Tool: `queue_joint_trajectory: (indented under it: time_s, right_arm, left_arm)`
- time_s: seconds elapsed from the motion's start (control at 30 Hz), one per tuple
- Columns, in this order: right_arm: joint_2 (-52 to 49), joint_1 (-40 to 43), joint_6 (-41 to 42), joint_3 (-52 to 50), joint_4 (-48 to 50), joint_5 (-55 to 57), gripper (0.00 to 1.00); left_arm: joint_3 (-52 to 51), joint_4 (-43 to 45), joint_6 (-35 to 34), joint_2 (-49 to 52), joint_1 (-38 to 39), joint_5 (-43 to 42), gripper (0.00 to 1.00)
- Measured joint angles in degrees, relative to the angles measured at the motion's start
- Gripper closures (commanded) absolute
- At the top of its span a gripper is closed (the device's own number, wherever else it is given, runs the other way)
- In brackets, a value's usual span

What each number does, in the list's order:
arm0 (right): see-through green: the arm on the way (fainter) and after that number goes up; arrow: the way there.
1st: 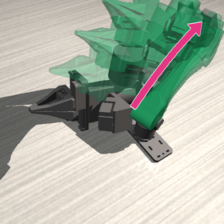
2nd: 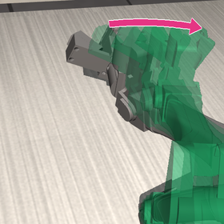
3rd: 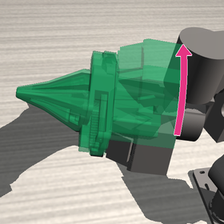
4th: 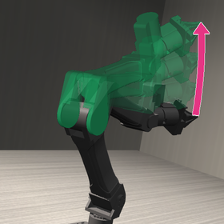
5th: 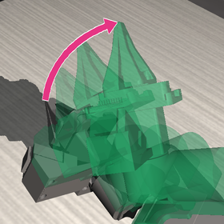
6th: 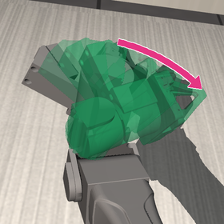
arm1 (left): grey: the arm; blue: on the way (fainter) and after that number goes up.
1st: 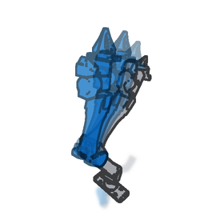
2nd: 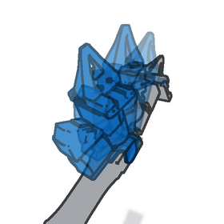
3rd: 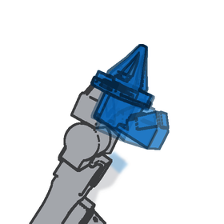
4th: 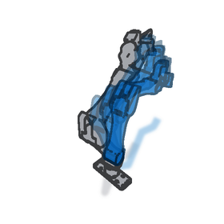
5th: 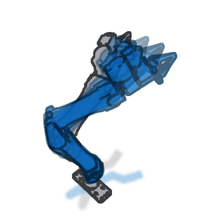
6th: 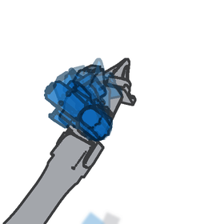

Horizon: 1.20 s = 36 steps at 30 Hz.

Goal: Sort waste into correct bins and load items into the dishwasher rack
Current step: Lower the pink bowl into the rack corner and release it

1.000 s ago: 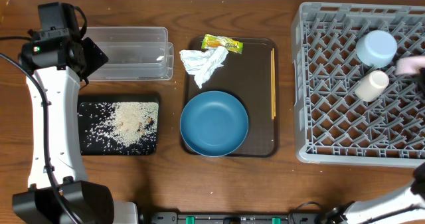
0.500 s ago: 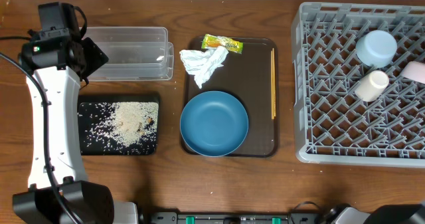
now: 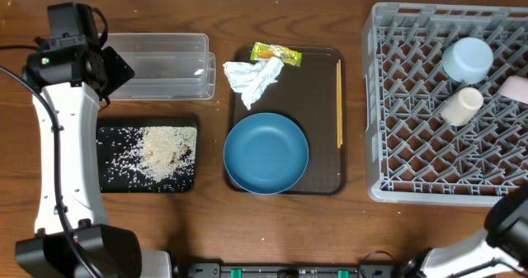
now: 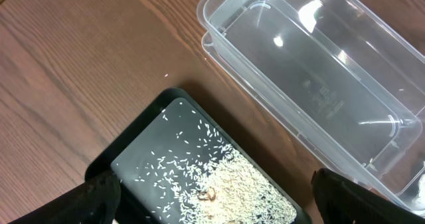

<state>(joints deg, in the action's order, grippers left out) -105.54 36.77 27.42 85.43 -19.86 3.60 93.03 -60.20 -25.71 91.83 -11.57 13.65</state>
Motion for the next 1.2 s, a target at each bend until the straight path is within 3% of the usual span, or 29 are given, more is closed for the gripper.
queue_joint_trajectory:
  time_s: [0.23,0.37,0.9,1.2]
  right_arm:
    - [-3.61,0.0,-3.82,0.0,-0.39,1.16,0.73]
    - [-3.5,0.0,-5.7,0.0,-1.86,1.25,0.99]
    - [-2.62,0.0,-7.61,0.0,1.57,-0.07,0.99]
    - [-5.4,-0.15,-9.66,0.02,-1.64,-4.35,0.99]
  left_arm:
    - [0.0,0.0,0.0,0.0,0.0,0.0,0.05]
    - [0.0,0.0,0.0,0.0,0.0,0.0,0.05]
    - [0.0,0.0,0.0,0.0,0.0,0.0,0.05]
    - [0.0,0.0,0.0,0.0,0.0,0.0,0.05]
